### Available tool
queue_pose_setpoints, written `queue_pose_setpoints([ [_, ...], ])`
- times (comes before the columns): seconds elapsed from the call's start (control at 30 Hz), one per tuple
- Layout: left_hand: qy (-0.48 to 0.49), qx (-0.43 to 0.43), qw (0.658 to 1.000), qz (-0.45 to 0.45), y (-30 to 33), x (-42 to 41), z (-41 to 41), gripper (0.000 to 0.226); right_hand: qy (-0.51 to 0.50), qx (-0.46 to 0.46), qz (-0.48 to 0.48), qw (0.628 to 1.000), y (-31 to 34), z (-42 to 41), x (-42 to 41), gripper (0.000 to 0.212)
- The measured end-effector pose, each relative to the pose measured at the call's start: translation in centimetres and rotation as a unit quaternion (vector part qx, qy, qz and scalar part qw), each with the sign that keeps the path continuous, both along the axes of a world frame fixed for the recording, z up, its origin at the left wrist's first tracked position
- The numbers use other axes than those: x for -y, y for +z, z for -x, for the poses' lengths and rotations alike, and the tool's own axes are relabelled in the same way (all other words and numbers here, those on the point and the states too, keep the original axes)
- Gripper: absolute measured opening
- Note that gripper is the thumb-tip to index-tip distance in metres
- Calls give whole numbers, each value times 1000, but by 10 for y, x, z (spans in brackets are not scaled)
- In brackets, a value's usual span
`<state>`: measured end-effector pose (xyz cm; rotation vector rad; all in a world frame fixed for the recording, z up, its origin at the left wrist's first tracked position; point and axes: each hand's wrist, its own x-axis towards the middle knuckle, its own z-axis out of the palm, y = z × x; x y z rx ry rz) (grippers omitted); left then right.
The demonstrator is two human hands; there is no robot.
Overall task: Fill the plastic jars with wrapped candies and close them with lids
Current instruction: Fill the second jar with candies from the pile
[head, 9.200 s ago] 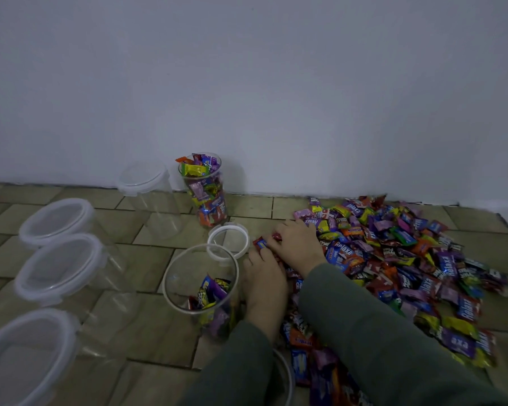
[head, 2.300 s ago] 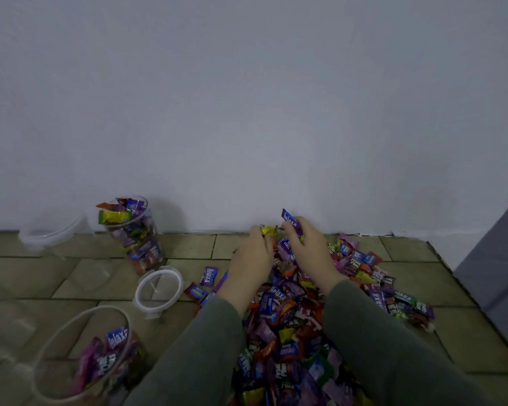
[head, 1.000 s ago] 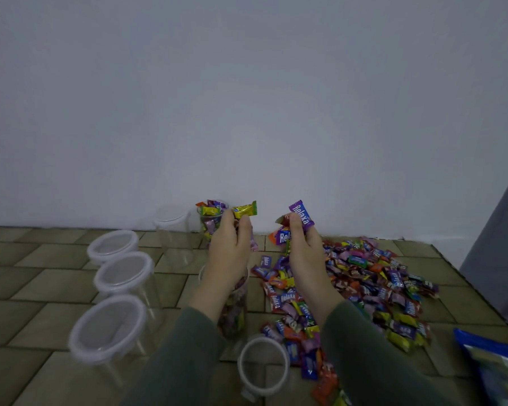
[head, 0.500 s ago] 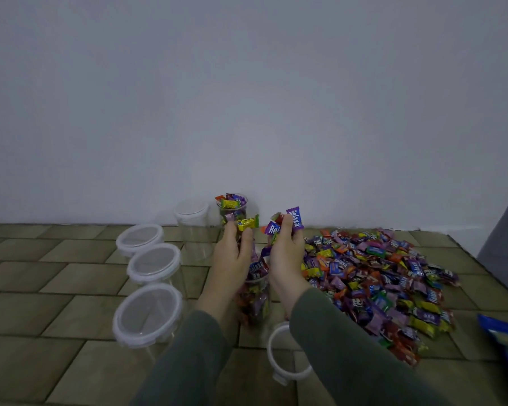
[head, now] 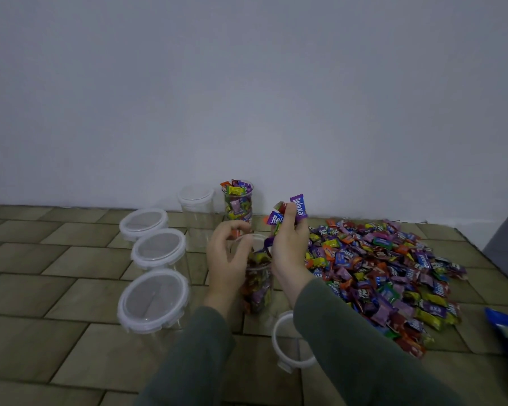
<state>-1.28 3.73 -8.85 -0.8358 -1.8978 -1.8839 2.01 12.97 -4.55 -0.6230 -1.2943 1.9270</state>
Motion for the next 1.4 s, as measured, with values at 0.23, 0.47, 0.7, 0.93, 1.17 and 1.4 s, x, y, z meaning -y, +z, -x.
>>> queue_pose_setpoints([
  [0.23,-62,333,927,-158,-16,-20,-2,60,104,19,-200,974,-2,-7,-8,23],
  [0.47,-45,335,930,-143,-22,-31,-8,63,191,72,-383,901,-10,-14,-26,21],
  [0.7,-38,319,937,-138,-26,-29,-6,68,293,52,-423,856,-22,-17,-42,10],
  [0.93,-25,331,935,-129,-26,-29,-5,64,298,97,-582,750,-7,-27,-46,32],
  [1.17,-23,353,922,-159,-25,-31,-5,50,263,268,-681,629,23,-28,-31,33],
  [1.4,-21,327,931,-162,-26,-32,-5,52,353,385,-676,520,29,-5,-17,39],
])
